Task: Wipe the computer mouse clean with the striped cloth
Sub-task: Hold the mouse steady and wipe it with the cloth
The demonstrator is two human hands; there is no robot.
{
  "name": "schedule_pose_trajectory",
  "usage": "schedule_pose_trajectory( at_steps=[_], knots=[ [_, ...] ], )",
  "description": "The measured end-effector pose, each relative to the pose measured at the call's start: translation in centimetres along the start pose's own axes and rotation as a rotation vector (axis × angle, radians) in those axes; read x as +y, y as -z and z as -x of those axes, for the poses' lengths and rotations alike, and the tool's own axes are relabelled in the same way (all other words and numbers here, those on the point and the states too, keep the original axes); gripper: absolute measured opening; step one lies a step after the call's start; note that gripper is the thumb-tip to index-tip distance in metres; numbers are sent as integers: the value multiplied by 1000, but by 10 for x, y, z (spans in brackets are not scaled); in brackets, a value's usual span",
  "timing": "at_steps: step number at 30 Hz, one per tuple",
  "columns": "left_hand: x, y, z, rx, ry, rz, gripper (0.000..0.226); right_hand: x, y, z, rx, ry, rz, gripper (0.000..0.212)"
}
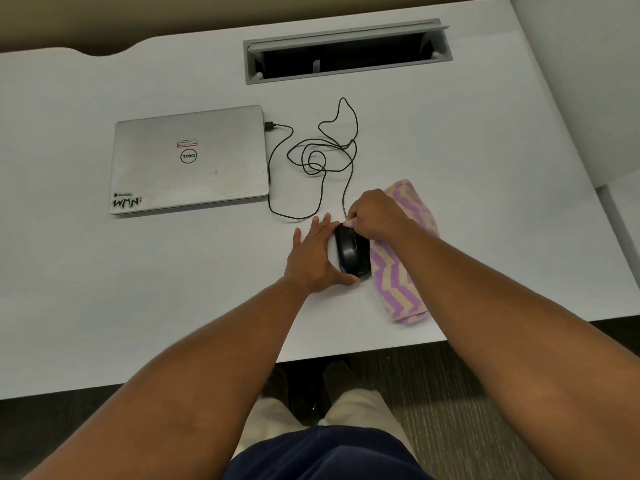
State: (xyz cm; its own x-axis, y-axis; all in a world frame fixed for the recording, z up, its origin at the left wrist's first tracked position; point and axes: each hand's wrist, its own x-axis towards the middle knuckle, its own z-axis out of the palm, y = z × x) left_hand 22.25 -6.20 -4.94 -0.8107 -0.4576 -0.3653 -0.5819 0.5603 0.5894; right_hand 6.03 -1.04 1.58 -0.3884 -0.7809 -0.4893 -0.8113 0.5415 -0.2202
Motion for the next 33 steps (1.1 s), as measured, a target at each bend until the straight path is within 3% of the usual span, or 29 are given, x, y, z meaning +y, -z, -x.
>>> schedule_pose_trajectory(
  at_steps=[5,10,14,20,28,33],
  knots=[
    [-1,-1,-1,13,-5,7,127,-10,-12,-4,42,29,-97,25],
    [0,0,-2,8,-5,13,125,1,-5,-4,-162,131,-151,17],
    [1,2,-1,5,7,-2,125,14,4,2,-254,101,-219,17],
    [3,3,0,-2,19,-18,127,36,13,14,-118,-25,-531,20],
    [4,4,4,-39,33,-1,138,44,18,23,10,-111,-664,20],
    [9,9,7,14,90,143,139,47,29,30,91,-178,-772,23]
  ],
)
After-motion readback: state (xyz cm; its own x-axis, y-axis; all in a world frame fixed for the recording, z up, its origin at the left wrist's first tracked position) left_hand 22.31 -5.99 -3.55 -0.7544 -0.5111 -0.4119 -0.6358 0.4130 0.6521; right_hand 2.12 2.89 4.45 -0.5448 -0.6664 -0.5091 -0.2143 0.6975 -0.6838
